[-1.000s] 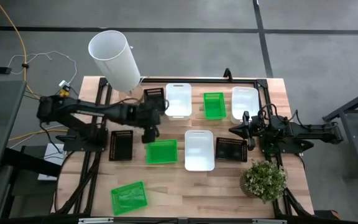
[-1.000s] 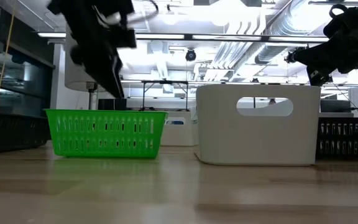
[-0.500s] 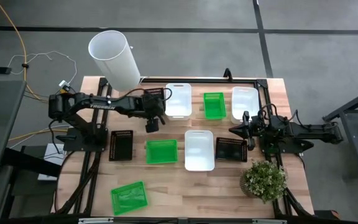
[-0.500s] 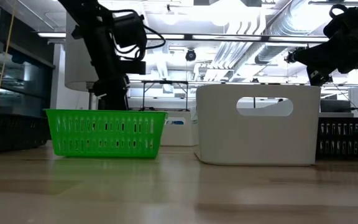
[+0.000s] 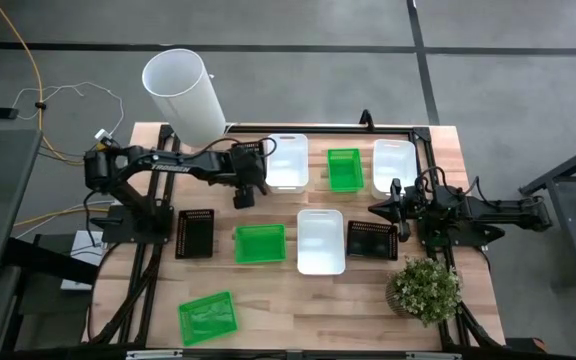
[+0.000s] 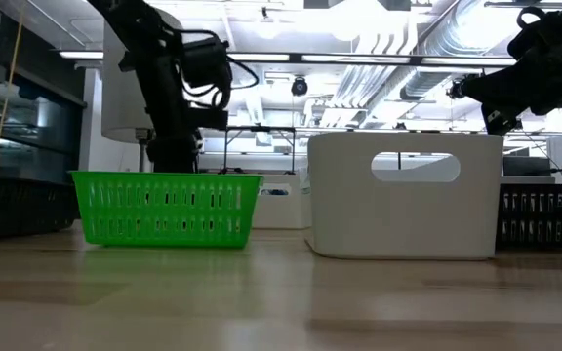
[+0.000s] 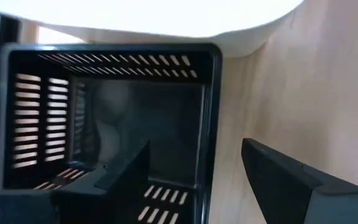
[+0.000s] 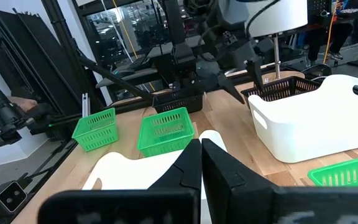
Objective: Stack baskets by color
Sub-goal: Stack the top black bin on the middle left black bin
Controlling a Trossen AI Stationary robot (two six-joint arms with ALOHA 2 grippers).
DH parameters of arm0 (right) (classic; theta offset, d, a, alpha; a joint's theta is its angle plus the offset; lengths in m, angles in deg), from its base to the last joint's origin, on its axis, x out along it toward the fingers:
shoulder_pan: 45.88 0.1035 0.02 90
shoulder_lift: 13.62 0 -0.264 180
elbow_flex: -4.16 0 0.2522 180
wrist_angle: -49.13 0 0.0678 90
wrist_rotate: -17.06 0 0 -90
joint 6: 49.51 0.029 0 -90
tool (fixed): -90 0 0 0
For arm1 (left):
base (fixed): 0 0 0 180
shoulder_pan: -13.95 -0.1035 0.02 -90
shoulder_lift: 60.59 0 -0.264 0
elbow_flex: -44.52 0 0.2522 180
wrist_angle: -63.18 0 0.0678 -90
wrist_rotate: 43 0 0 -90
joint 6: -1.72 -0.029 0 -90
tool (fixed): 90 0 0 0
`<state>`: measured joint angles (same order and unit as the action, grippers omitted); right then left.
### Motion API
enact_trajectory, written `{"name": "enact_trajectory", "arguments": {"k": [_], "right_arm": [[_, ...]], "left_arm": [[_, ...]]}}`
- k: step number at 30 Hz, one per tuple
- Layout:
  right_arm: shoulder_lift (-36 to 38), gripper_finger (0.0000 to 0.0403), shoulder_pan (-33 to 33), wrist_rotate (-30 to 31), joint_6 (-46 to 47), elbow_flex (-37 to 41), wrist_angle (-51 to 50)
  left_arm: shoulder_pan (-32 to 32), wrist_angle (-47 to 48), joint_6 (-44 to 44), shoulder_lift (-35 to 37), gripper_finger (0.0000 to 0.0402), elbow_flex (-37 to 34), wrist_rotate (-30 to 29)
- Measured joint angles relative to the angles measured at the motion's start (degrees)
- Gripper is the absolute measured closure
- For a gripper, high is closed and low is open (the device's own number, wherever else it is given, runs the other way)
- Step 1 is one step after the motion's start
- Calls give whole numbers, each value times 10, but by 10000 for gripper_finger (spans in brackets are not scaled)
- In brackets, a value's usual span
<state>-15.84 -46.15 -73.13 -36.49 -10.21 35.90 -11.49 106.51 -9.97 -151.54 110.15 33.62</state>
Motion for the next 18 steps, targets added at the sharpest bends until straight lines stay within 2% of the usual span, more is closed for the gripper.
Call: {"name": "enact_trajectory", "arguments": {"k": [2, 7, 12, 15, 18], "right_arm": [[0, 402, 0, 0, 0, 0, 0], [0, 402, 0, 0, 0, 0, 0], [0, 402, 0, 0, 0, 0, 0], [0, 402, 0, 0, 0, 0, 0], [0, 402, 0, 0, 0, 0, 0]], "left_arm": [[-3, 2, 2, -19, 161, 0, 9], [-5, -9, 5, -52, 161, 0, -24], [-5, -33, 3, -67, 174, 0, -30], [-5, -40, -1, -68, 208, 0, -41], [-5, -37, -15, -68, 271, 0, -43]]}}
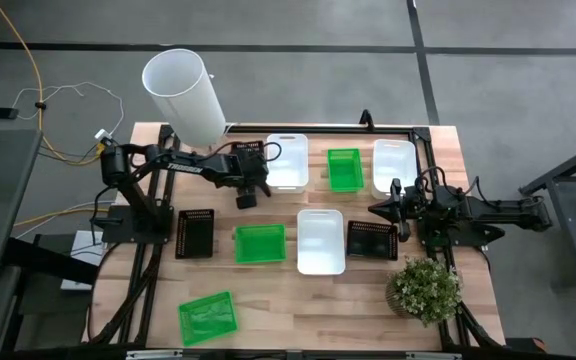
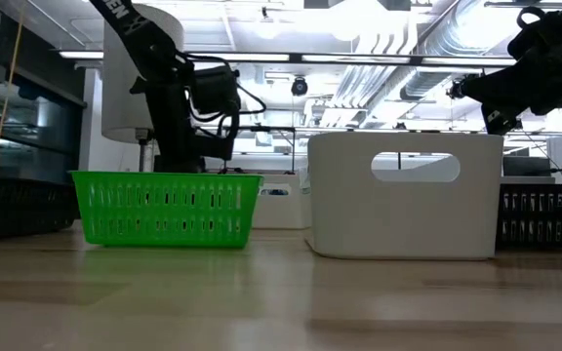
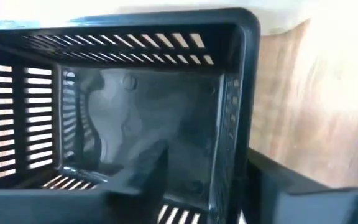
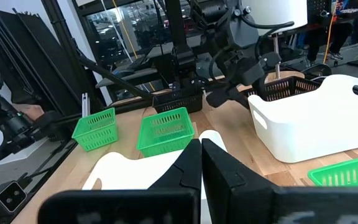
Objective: Stack baskets by color
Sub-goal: Stack the top black bin on the middle left black bin
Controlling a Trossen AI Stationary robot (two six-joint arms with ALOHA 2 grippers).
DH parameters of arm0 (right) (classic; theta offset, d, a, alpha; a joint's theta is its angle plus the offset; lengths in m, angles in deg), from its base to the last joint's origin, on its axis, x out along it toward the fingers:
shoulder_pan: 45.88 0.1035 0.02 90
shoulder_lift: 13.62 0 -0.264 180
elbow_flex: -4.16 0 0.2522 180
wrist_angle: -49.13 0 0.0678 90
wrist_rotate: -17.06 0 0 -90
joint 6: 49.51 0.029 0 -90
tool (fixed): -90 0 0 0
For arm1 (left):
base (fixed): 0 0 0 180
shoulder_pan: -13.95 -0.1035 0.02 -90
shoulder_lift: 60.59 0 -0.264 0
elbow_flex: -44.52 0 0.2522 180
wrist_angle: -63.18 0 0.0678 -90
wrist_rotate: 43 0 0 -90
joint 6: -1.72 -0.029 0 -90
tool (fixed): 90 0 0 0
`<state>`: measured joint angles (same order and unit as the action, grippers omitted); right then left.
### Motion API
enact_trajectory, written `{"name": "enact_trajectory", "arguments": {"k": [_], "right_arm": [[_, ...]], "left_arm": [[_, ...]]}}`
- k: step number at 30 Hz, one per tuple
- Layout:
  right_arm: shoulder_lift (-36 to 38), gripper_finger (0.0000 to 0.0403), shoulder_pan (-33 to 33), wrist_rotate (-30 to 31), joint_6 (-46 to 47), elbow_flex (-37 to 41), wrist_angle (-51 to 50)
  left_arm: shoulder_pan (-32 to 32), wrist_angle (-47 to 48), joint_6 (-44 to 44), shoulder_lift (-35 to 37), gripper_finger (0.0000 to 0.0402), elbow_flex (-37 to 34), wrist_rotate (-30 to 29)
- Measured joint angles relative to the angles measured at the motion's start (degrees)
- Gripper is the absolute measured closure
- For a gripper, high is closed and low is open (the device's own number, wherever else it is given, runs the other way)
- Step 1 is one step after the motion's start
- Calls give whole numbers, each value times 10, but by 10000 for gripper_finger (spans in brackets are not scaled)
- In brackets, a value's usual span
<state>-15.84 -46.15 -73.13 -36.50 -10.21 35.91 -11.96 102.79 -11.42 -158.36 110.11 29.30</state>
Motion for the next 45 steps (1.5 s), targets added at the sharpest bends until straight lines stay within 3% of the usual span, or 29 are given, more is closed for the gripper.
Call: {"name": "enact_trajectory", "arguments": {"k": [3, 5, 16, 28, 33, 39, 45], "right_arm": [[0, 402, 0, 0, 0, 0, 0], [0, 402, 0, 0, 0, 0, 0], [0, 402, 0, 0, 0, 0, 0], [0, 402, 0, 0, 0, 0, 0], [0, 402, 0, 0, 0, 0, 0], [0, 402, 0, 0, 0, 0, 0], [0, 402, 0, 0, 0, 0, 0]], "left_arm": [[0, 5, -17, 2, 359, 0, 1], [0, 7, -19, 2, 389, 0, -1], [28, 62, 5, 29, 401, 0, -61], [168, 82, 43, 205, 401, 1, -95], [249, 159, 126, 256, 401, 61, -79], [377, 306, 257, 257, 401, 168, -75], [499, 410, 449, 250, 401, 186, -72]]}}
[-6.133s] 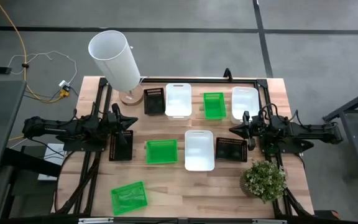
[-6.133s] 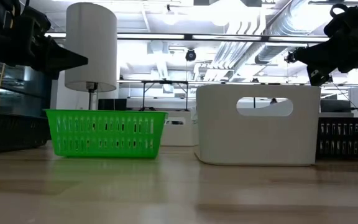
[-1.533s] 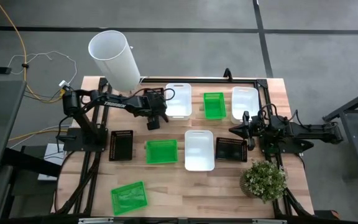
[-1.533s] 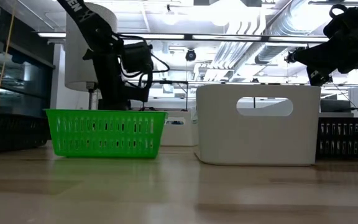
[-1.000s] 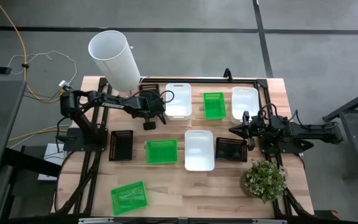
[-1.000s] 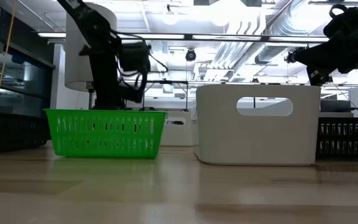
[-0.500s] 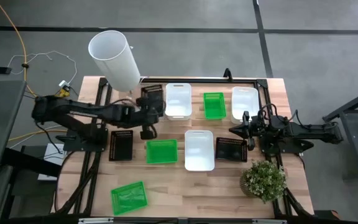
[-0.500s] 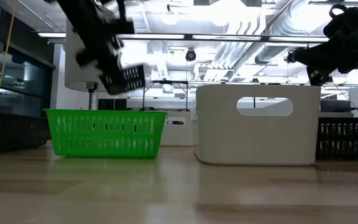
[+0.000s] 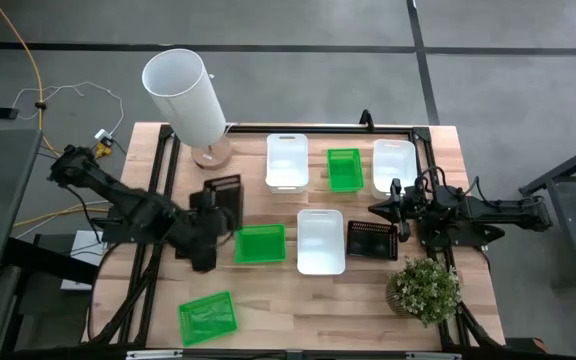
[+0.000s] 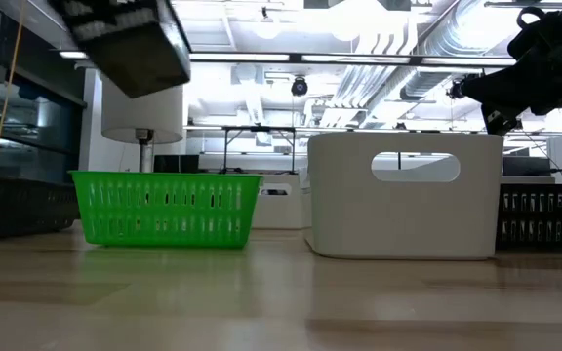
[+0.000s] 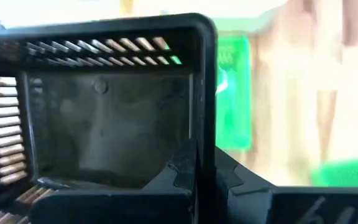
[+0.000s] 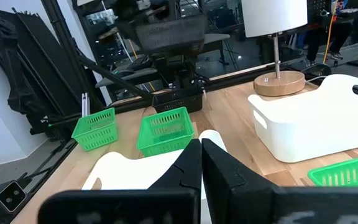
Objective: Stack baskets by color
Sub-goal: Stack the top black bin on the middle left black bin
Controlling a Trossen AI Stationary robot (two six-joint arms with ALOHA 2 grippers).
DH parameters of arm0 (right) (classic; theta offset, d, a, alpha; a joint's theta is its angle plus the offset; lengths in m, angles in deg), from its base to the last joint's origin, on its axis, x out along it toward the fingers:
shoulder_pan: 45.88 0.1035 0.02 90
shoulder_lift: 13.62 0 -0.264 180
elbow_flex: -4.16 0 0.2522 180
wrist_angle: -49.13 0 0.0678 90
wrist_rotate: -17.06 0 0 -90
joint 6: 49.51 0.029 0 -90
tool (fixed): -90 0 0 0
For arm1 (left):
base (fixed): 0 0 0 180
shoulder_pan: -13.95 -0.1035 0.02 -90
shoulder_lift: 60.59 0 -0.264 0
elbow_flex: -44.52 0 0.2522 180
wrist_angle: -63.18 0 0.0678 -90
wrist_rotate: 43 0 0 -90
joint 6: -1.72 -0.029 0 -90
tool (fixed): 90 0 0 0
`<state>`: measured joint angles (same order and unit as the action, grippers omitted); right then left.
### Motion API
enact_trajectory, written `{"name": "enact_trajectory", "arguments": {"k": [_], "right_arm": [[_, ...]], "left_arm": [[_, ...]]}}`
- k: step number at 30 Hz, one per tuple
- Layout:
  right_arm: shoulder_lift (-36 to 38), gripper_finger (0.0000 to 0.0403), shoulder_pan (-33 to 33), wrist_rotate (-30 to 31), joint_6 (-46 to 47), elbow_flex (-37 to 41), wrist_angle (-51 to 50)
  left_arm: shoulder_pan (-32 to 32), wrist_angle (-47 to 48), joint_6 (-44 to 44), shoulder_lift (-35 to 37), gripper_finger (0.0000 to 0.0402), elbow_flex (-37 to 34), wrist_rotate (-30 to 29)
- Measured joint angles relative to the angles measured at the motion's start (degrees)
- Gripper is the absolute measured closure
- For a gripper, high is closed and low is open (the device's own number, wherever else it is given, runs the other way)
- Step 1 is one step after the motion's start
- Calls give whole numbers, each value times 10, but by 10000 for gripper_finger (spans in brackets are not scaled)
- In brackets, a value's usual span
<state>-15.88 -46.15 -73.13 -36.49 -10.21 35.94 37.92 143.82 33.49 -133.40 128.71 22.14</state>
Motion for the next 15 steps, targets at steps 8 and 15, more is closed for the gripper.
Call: {"name": "enact_trajectory", "arguments": {"k": [8, 15], "right_arm": [[0, 402, 0, 0, 0, 0, 0], [0, 402, 0, 0, 0, 0, 0]], "left_arm": [[125, 101, 171, -31, 401, -4, 19], [207, 133, 224, -88, 401, -4, 13]]}}
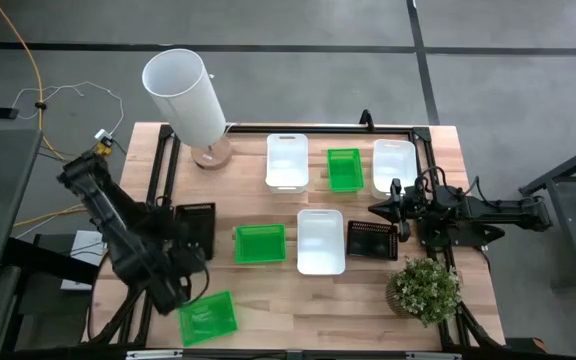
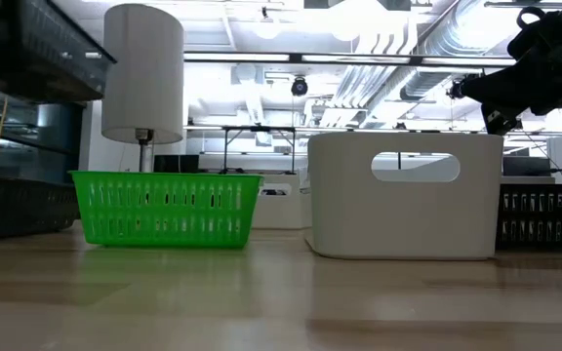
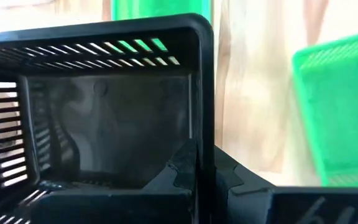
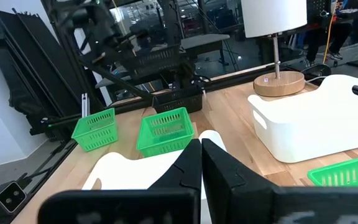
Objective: Stack baskets by color
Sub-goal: Stack the top black bin on the middle left black bin
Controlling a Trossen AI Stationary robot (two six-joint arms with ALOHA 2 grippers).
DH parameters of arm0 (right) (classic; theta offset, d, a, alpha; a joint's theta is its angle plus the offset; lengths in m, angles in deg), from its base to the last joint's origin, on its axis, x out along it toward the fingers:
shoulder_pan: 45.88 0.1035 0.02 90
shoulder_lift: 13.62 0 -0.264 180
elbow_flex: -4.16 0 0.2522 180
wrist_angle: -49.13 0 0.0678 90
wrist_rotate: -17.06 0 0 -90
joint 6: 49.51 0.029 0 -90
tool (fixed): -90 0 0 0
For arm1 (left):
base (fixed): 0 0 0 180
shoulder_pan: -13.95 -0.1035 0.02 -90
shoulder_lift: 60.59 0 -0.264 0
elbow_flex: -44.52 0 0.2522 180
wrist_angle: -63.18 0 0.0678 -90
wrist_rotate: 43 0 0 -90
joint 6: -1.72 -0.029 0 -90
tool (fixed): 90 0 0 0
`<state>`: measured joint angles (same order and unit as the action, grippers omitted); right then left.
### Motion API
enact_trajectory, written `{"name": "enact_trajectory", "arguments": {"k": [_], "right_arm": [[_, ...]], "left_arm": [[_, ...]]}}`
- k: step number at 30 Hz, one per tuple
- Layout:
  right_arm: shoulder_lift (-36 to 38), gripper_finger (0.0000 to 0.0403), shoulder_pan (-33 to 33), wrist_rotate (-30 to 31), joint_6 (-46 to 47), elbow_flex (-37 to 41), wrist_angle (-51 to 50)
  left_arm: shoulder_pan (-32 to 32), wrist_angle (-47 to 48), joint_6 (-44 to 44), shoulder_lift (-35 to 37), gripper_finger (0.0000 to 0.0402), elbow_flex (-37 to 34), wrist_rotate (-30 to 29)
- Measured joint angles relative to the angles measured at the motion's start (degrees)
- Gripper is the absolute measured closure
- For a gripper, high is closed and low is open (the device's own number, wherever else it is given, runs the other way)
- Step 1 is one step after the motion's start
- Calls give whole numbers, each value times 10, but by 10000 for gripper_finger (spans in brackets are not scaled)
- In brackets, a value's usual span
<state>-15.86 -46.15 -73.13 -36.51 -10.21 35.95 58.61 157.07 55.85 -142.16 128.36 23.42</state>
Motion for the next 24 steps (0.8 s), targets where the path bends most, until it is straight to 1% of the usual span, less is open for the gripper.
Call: {"name": "enact_trajectory", "arguments": {"k": [2, 4, 7, 9, 12, 15, 20, 24], "right_arm": [[0, 402, 0, 0, 0, 0, 0], [0, 402, 0, 0, 0, 0, 0], [0, 402, 0, 0, 0, 0, 0], [0, 402, 0, 0, 0, 0, 0], [0, 402, 0, 0, 0, 0, 0], [0, 402, 0, 0, 0, 0, 0], [0, 402, 0, 0, 0, 0, 0], [0, 402, 0, 0, 0, 0, 0]], "left_arm": [[12, 15, 30, -20, 401, 0, -2], [19, 10, 39, -42, 401, -7, -3], [26, -9, 42, -56, 401, -40, -10], [26, -18, 52, -60, 401, -74, 0], [25, -20, 81, -57, 401, -108, -1], [25, -30, 83, -38, 401, -126, 6], [20, -64, 69, -8, 401, -159, 16], [5, -92, 45, 7, 401, -184, 39]]}}
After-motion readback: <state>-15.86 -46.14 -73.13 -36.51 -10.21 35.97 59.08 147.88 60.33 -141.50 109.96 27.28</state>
